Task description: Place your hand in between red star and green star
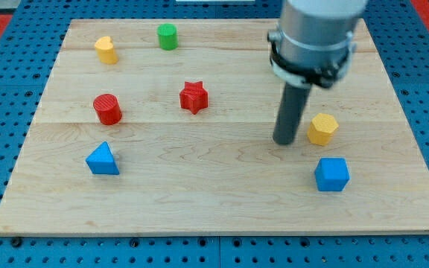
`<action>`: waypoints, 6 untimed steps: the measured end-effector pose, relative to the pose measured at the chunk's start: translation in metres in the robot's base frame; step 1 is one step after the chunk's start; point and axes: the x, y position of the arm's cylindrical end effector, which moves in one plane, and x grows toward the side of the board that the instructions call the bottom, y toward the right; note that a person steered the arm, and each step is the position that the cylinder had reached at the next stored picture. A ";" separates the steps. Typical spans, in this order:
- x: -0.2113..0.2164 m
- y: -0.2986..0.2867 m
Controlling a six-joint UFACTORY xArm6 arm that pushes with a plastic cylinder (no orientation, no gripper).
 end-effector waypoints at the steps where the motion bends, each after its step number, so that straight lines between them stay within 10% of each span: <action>1: -0.071 -0.020; 6: -0.124 -0.070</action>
